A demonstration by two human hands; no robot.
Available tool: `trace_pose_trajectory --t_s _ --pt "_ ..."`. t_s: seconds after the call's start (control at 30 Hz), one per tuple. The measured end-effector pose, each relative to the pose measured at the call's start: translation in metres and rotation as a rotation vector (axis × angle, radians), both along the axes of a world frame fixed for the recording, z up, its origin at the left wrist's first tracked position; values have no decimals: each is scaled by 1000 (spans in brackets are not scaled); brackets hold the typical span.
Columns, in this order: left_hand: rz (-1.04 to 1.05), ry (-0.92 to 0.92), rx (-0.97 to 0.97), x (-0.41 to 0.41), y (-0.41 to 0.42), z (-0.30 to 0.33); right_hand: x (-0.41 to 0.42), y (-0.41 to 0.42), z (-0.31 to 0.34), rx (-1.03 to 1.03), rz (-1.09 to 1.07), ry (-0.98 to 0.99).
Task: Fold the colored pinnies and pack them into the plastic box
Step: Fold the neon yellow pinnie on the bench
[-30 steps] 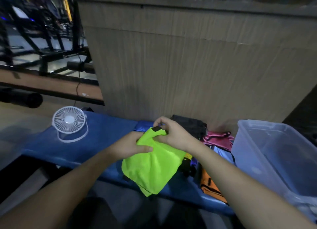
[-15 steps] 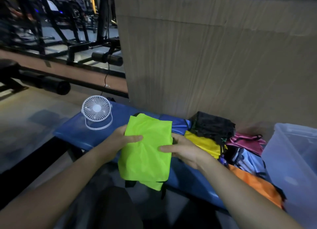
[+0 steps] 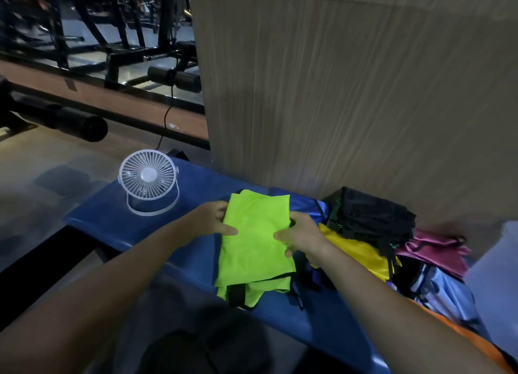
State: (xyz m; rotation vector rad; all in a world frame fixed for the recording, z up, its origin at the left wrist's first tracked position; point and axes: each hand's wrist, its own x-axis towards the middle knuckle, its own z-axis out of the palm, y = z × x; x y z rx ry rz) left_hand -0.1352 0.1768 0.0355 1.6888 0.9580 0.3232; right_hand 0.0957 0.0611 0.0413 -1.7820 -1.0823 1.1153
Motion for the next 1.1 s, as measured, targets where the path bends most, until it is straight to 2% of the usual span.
trace_pose_trajectory --t_s 0.13,0.23,0.4,0.53,0.6,0.7,0.87,1.0,1.1 --pt "-9 74 -46 -2 5 -14 6 4 -7 -28 -6 191" --pt "58 59 -56 1 1 -25 5 8 -15 -52 -37 237" --pt "137 -127 -145 -1 -11 -45 6 3 -20 -18 -25 279" --pt "157 -225 -78 -6 -20 -54 8 -8 -23 36 44 320" --pt "96 -282 -26 -11 -25 -58 8 -17 -25 89 104 282" --pt "-6 -254 64 -18 -35 -57 7 -31 -32 197 246 24" --pt "-33 -205 198 -27 -52 -58 2 -60 -55 295 471 -480" --pt "-40 22 531 -28 -61 -77 -10 -84 -57 200 667 -886" --pt "26 31 571 -29 -64 -77 -16 -93 -47 122 678 -963"
